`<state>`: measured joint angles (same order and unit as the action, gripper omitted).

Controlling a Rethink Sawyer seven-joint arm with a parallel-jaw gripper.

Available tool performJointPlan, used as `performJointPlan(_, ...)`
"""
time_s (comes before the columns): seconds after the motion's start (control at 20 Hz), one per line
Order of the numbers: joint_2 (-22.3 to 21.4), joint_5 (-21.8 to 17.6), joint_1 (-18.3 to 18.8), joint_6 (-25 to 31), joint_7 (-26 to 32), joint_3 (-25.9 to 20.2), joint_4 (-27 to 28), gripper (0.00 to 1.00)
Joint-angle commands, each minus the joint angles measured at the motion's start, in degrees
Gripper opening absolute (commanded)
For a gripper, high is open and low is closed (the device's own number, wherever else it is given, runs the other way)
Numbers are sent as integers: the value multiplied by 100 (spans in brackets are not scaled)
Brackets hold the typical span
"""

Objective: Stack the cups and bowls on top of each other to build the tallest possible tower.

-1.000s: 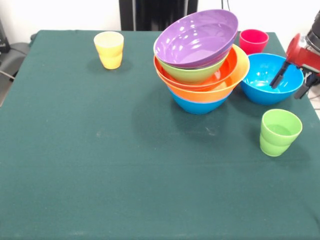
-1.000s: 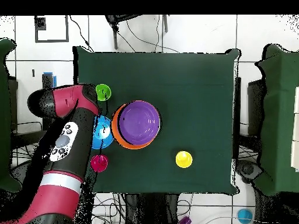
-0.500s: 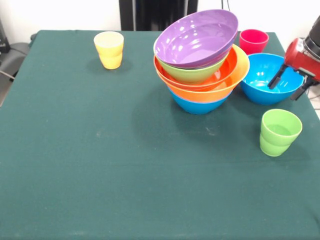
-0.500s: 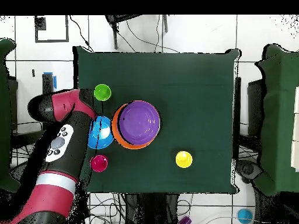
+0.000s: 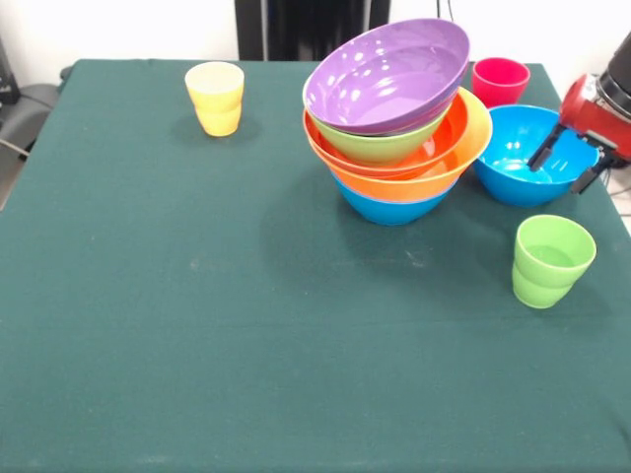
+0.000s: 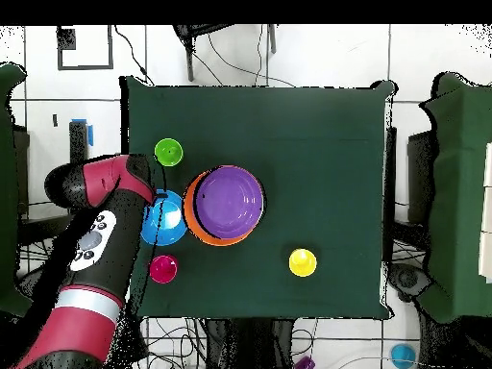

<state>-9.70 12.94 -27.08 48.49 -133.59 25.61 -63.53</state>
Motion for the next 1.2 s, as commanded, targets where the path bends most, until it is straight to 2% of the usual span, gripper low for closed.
performJointPlan(0.05,213,124,-113,-621,-1382,-385,-420,100)
performJointPlan(0.45,406,185,-163,-751,-1551,-373,-415,100)
performJointPlan(1.0,937,435,-329,-874,-1993,-287,-78,100)
performJointPlan(1.2,963,528,-417,-830,-2085,-238,-89,100)
